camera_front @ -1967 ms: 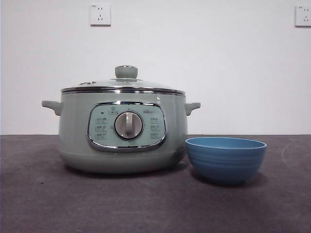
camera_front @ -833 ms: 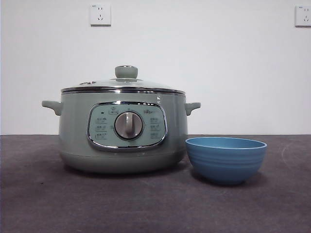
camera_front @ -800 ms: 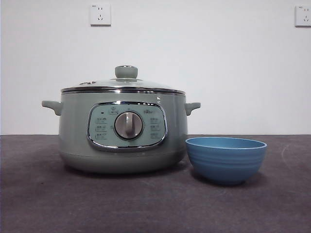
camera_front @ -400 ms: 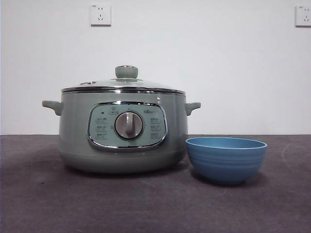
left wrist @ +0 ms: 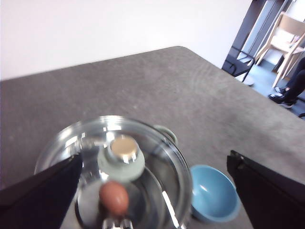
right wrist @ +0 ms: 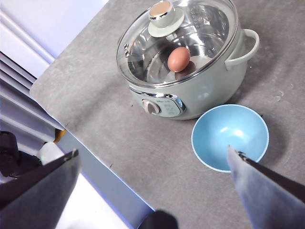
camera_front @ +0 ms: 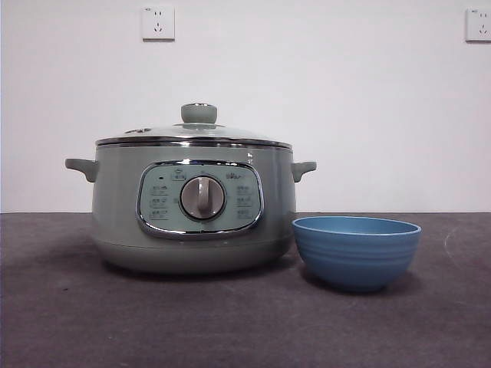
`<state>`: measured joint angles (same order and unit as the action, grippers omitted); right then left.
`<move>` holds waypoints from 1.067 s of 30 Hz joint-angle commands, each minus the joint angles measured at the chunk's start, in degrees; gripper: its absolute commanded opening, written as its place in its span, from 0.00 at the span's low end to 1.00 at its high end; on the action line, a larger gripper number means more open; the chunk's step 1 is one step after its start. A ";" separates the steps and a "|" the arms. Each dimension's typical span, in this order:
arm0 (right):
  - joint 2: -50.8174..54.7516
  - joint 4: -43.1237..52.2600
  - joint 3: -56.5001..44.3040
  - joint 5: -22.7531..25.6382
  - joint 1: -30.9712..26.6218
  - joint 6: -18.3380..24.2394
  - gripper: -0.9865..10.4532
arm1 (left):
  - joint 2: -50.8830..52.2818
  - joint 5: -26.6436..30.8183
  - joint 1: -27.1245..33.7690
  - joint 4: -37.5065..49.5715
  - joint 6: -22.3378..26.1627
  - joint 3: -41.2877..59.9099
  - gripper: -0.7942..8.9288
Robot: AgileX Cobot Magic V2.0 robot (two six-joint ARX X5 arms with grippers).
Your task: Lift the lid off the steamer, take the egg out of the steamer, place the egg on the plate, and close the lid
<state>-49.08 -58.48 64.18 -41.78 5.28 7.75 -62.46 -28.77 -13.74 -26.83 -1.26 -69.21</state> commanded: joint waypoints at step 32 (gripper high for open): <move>-0.07 0.35 0.11 0.20 0.09 -0.35 0.61 | -31.23 18.71 -12.24 17.14 5.97 -3.63 0.69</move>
<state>-49.12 -58.46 64.18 -41.58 5.28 7.73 -93.12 -10.26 -25.78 -9.69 4.08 -72.77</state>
